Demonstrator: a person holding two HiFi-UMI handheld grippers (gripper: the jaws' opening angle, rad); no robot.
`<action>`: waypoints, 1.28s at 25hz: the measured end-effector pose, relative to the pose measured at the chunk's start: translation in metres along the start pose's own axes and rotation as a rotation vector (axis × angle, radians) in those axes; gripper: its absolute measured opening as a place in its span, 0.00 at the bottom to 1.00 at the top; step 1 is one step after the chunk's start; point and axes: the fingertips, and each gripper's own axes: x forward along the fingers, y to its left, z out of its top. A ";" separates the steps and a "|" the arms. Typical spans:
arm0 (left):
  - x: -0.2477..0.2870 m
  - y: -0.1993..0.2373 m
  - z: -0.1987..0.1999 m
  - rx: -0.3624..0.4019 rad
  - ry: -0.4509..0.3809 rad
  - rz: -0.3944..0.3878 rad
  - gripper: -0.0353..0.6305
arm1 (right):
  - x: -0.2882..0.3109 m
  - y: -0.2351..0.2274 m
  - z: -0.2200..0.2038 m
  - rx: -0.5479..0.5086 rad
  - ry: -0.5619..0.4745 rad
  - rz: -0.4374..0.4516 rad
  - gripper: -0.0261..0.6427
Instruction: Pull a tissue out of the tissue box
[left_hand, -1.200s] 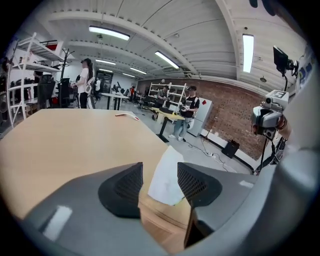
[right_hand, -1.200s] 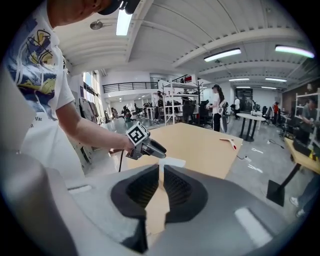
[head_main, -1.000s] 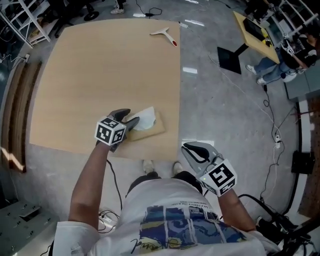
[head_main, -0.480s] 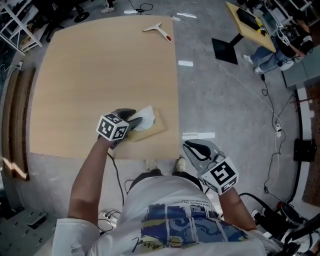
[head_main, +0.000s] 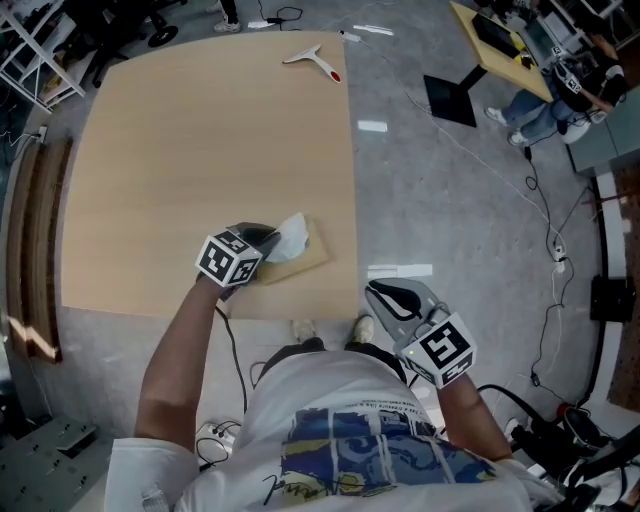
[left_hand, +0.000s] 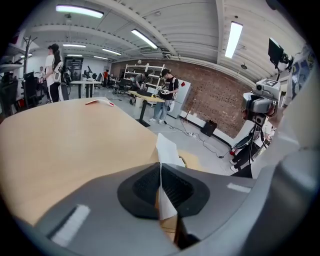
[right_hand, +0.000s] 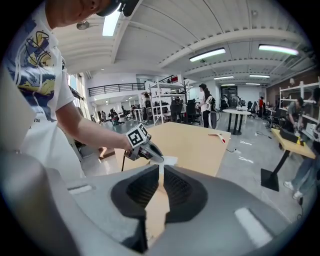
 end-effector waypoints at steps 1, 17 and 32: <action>0.000 -0.001 0.001 0.001 -0.001 0.000 0.06 | 0.000 0.000 0.000 -0.001 -0.003 0.002 0.07; -0.011 -0.015 0.018 0.022 -0.034 0.074 0.06 | -0.022 -0.007 -0.010 -0.005 -0.029 0.038 0.07; -0.032 -0.032 0.031 -0.007 -0.065 0.222 0.06 | -0.052 -0.021 -0.017 -0.046 -0.054 0.120 0.07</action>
